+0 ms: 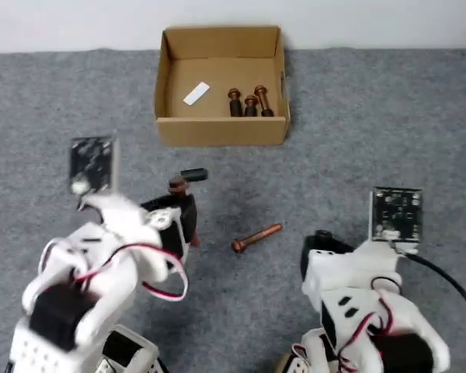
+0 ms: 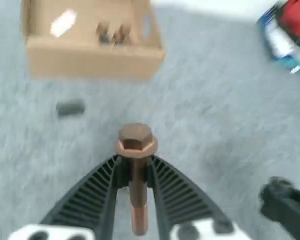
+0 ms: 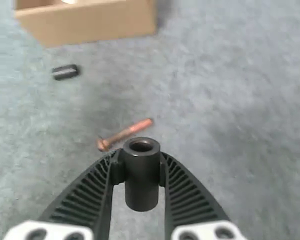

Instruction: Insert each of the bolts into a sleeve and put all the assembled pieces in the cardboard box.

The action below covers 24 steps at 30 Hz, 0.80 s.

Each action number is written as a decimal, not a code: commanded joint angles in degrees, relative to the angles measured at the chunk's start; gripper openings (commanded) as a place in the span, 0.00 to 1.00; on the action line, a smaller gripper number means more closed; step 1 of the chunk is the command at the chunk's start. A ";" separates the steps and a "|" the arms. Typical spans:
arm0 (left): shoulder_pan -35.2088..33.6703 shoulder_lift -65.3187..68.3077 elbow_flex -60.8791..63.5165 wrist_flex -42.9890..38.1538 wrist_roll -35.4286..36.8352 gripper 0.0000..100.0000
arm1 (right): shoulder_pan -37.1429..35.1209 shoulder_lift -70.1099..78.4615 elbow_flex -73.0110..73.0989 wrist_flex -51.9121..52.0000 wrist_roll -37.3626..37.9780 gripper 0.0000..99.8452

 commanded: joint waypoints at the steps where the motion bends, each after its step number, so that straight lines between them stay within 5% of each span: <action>1: 0.18 -5.71 1.27 -5.10 -1.05 0.00 | -6.81 -3.65 1.49 -4.62 -0.70 0.01; 16: 0.70 -13.10 1.80 -14.95 1.49 0.00 | -27.56 -21.85 20.04 -16.22 -0.09 0.01; 24: 7.65 -13.54 1.89 -15.03 4.48 0.00 | -34.33 -20.79 20.13 -22.46 11.25 0.01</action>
